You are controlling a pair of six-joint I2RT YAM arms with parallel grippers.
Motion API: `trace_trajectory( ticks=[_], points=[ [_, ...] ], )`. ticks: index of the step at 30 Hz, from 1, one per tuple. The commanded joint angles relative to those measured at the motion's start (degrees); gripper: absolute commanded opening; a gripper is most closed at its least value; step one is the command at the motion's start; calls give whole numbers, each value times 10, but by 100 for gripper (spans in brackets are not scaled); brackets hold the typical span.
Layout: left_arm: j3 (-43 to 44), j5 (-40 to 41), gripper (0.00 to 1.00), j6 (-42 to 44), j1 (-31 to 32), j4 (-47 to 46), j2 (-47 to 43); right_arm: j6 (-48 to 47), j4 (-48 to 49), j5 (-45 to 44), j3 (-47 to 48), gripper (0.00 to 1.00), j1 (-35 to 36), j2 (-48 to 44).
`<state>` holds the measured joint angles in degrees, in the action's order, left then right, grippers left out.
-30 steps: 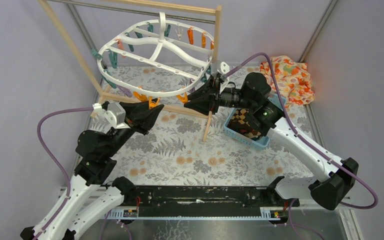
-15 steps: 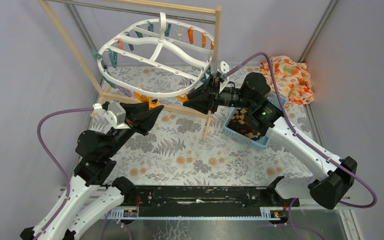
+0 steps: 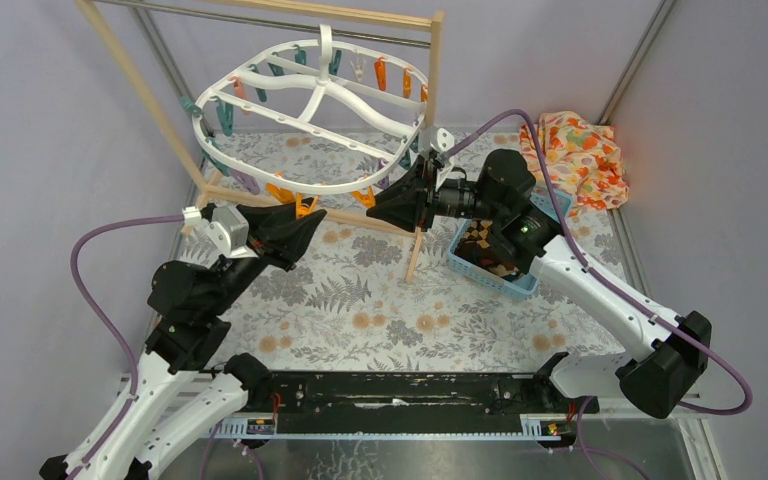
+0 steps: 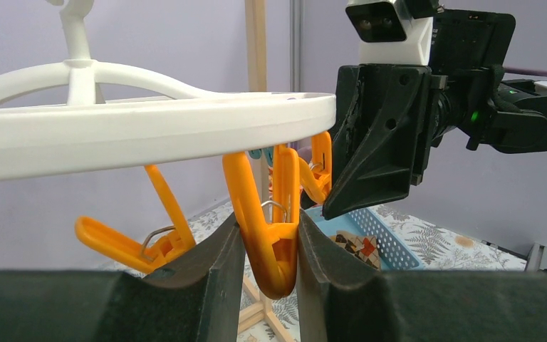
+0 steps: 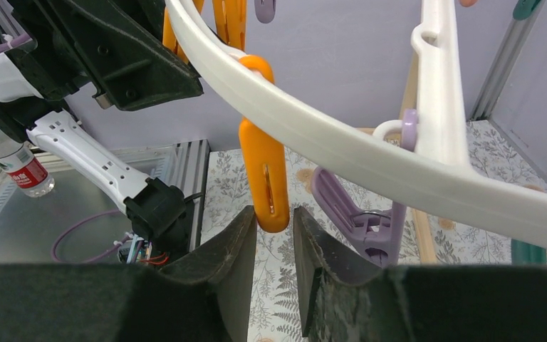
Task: Clip the socks to the hanger
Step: Open the clamp at the hanger.
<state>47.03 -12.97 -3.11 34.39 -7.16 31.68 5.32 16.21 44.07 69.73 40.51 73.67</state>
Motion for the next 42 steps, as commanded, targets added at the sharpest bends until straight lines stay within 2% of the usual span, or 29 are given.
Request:
trace_trajectory(
  ticks=[1, 7, 12, 18, 20, 24, 26, 32, 37, 42],
  points=[
    [18, -18, 2, 0, -1, -10, -8, 5, 38, -3, 4, 31, 4, -11],
    [17, -19, 2, 0, -1, -6, -9, 6, 41, -2, 9, 29, 5, -12],
    [13, -19, 3, -1, -2, -7, -7, 7, 42, 1, 9, 19, 4, -15],
    [1, -19, 6, -1, -1, -3, -12, 8, 45, 0, 0, 0, 5, -20],
    [-3, -15, 16, -3, -1, 0, -15, 13, 47, 0, -3, 0, 5, -22],
    [-8, -6, 51, -10, -1, 8, -20, 24, 50, 0, -6, 0, 4, -23],
    [-10, -5, 64, -18, -1, 9, -21, 31, 53, -2, -7, 0, 4, -22],
    [-7, 17, 73, -50, -1, 19, -15, 35, 53, -18, -7, 0, 5, -21],
    [-4, 83, 98, -93, -1, 40, -25, 17, 37, -43, -4, 0, 6, -24],
    [7, 178, 99, -170, -2, 70, -19, -4, 20, -70, 2, 0, 10, -21]
  ],
)
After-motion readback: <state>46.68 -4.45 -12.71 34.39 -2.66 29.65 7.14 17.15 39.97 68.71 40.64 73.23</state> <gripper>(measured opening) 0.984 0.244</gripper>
